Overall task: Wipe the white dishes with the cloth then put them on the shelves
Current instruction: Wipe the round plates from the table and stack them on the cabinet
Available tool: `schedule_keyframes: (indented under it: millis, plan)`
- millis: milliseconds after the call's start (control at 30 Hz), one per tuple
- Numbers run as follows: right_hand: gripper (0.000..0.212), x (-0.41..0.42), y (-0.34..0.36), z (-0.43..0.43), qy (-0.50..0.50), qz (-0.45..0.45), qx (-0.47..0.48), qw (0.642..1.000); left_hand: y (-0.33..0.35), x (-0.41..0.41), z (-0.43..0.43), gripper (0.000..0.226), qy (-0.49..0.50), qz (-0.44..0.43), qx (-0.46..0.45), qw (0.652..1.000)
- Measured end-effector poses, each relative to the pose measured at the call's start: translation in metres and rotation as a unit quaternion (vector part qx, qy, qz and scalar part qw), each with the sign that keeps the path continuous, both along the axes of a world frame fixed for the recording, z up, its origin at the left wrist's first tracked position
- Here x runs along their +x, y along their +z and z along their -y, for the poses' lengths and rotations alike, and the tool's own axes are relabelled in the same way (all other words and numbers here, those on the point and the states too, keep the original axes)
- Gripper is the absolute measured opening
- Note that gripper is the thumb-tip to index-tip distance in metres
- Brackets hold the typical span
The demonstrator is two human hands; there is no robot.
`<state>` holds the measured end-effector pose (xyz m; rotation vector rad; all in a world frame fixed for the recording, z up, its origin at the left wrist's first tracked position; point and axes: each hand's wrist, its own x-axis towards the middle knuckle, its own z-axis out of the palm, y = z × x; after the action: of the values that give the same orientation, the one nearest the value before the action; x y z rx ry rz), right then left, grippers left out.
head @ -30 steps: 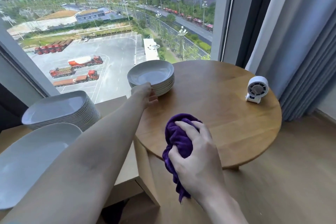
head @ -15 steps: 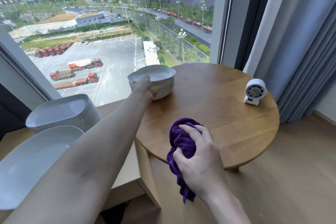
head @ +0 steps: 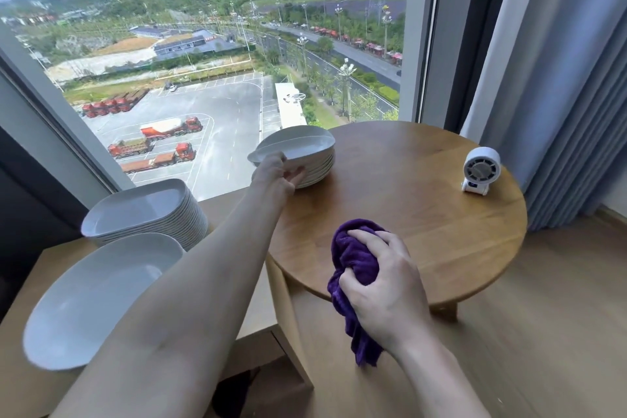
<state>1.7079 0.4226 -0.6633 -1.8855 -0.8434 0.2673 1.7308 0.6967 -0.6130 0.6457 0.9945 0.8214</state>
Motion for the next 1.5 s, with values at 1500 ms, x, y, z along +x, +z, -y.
schedule_keyframes:
  millis: [1500]
  plan:
    - [0.072, -0.164, -0.017, 0.059, 0.33, 0.099, -0.202, 0.917, -0.068, -0.414, 0.246, 0.063, -0.12, -0.03, 0.103, 0.987]
